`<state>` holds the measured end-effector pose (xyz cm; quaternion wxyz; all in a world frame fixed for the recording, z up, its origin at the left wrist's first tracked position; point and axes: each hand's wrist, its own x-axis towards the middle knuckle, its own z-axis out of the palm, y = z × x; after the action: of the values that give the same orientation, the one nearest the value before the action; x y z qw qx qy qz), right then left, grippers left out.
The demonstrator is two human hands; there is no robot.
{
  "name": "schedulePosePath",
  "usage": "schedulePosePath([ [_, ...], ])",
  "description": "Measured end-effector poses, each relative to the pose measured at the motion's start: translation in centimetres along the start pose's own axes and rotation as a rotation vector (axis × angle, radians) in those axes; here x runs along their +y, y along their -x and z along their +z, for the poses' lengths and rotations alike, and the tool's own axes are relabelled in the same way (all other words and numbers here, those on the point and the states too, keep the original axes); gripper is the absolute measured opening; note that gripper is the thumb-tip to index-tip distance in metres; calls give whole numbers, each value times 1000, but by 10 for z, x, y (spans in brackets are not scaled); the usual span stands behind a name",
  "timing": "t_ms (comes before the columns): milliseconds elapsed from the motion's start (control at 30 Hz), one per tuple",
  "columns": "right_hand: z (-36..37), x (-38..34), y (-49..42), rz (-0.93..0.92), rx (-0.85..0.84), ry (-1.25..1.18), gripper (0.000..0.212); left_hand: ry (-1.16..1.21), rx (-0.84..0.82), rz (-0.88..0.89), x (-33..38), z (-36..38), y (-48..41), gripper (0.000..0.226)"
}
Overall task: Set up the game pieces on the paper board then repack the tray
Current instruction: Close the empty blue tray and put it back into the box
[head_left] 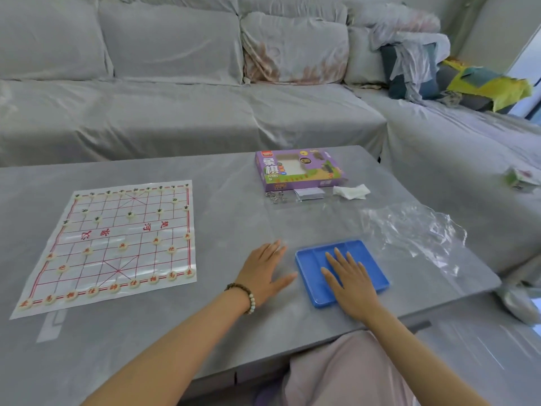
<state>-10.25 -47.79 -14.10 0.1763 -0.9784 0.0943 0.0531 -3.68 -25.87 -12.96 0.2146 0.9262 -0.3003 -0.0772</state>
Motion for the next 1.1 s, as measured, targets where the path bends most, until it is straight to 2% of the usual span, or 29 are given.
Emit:
schedulePosePath([
  [100,5,-5,4,-31,1,-22,56,-41,-68,48,3,9,5,93],
  [200,5,-2,2,-59,5,-59,55,-56,-114,46,8,16,7,92],
  [267,-1,10,-1,9,87,-100,55,-43,-127,24,13,17,5,88],
  [367,-7,30,-1,209,270,-164,55,-32,-135,26,23,18,1,88],
  [500,-1,29,5,296,331,-151,57,-35,-149,43,34,22,-3,90],
  [567,5,21,8,260,349,-169,56,-44,-151,50,37,24,-3,94],
  [700,26,-9,16,66,345,-222,47,-91,-176,-3,27,16,6,110],
  [833,40,-42,12,-76,254,-326,40,-171,-292,-142,3,1,29,124],
  [933,39,-58,1,-165,167,-434,37,-222,-307,-187,-7,-9,46,126],
  [1000,35,-64,0,-138,186,-605,38,-204,-280,-197,-11,-14,50,122],
  [1100,30,-65,5,-7,380,-847,34,-64,-275,-214,-18,-23,50,124],
])
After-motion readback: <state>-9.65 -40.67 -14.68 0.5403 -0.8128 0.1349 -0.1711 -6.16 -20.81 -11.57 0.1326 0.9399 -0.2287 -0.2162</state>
